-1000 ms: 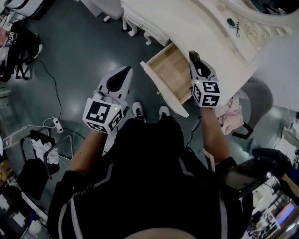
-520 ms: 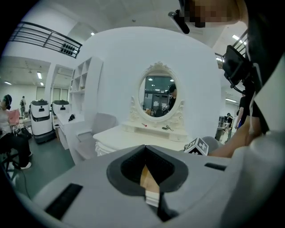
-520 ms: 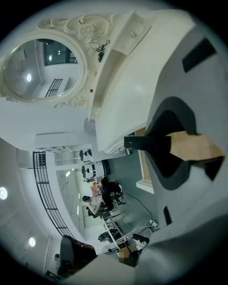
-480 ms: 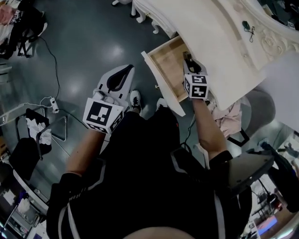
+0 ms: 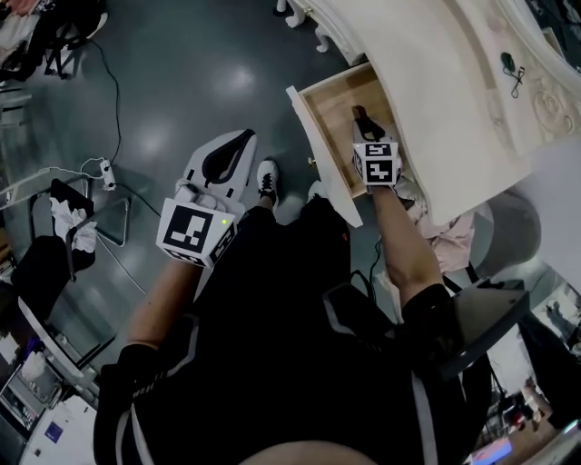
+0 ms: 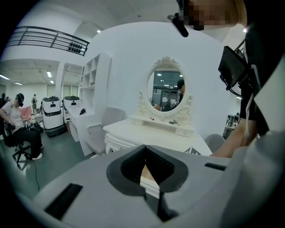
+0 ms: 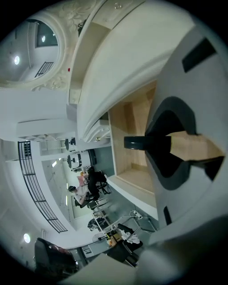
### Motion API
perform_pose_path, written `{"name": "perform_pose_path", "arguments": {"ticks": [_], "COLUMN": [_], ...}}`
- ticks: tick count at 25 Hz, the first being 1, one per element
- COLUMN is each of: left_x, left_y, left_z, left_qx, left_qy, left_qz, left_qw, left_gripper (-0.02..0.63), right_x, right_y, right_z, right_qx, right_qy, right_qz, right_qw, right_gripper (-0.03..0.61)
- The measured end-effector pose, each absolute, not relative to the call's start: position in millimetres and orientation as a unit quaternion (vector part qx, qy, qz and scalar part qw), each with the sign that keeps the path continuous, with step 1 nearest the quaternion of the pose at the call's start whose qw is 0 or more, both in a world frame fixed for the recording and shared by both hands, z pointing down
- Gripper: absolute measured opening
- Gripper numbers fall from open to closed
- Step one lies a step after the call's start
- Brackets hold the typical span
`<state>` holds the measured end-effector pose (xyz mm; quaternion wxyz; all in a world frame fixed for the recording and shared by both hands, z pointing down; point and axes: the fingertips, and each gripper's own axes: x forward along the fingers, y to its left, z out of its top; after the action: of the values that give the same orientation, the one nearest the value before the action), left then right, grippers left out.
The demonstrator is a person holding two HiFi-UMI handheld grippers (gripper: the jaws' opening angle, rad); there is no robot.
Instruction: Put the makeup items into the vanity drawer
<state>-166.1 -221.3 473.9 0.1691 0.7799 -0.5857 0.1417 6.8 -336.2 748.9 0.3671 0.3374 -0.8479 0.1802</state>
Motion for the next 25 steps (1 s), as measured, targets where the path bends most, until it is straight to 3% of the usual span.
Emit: {"name": "perform_pose_path", "arguments": {"ticks": [11, 21, 25], "left_x": [-176.1, -183.4, -185.9], "left_y": [-210.7, -207.0, -204.1], "left_z": [479.7, 478.2, 476.3], "left_qx": [0.759, 0.758, 0.757], "left_qy": [-0.607, -0.609, -0.613], "left_qz": [0.152, 0.150, 0.147], "left_qw": [0.177, 0.179, 0.172], "left_gripper": [0.003, 0.003, 0.003], "right_x": [3.4, -0.3, 2.7], "right_y": [-326.0, -327.0, -323.8], "right_z": [800.2, 803.3, 809.2], "right_qx": [0.307, 0.313, 0.308], "right_qy": [-0.827, -0.823, -0.819], "right_qz": [0.198, 0.194, 0.210], "right_qw": [0.428, 0.433, 0.437], "right_gripper": [0.100, 0.101, 0.155]}}
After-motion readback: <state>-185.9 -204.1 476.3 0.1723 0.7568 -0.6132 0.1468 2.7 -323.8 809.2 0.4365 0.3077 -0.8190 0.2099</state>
